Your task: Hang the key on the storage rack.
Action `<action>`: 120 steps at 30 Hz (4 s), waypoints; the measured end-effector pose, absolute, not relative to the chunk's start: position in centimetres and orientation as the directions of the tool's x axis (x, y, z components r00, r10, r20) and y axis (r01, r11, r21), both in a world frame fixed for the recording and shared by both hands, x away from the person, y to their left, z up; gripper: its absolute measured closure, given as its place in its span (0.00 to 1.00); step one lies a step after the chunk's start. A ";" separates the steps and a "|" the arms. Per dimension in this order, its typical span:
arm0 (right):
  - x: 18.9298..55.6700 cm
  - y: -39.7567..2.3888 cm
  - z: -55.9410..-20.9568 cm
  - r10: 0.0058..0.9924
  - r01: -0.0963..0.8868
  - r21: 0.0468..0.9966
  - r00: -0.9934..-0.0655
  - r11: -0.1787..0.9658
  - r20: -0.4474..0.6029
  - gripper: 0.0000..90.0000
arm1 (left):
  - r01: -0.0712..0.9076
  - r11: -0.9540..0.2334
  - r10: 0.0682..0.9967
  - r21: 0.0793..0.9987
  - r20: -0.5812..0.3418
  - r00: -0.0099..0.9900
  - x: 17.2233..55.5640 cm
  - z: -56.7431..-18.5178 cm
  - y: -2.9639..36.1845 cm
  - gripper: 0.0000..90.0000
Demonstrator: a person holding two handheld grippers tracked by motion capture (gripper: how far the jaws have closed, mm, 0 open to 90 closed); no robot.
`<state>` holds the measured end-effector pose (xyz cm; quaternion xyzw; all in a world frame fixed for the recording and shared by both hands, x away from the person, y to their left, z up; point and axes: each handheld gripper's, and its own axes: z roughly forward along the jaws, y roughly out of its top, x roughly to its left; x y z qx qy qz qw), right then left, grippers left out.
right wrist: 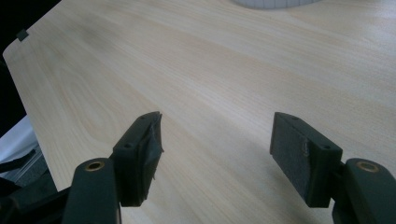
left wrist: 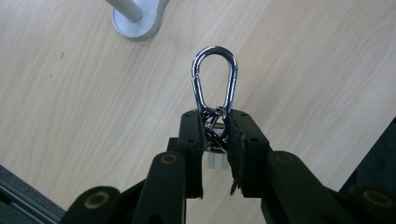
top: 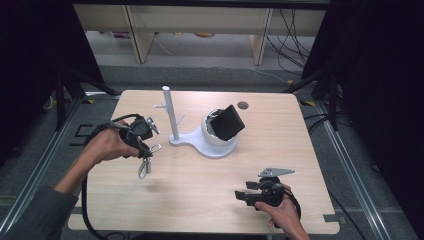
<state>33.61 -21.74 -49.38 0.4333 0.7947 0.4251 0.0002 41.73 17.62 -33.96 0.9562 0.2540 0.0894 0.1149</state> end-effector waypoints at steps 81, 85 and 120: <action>33.7 -21.8 -49.4 0.653 0.676 0.690 -0.649 0.260 0.389 0.39 | 0.611 -0.739 0.665 0.283 0.162 0.729 52.1 -30.7 15.8 0.83; 33.7 -21.8 -49.4 0.655 0.676 0.689 -0.648 0.260 0.389 0.38 | 0.597 -0.755 0.650 0.273 0.184 0.738 52.0 -30.9 15.6 0.80; 33.6 -22.0 -49.2 0.680 0.695 0.677 -0.620 0.245 0.391 0.38 | 0.593 -0.696 0.684 0.406 0.121 0.720 45.5 -33.4 19.1 0.33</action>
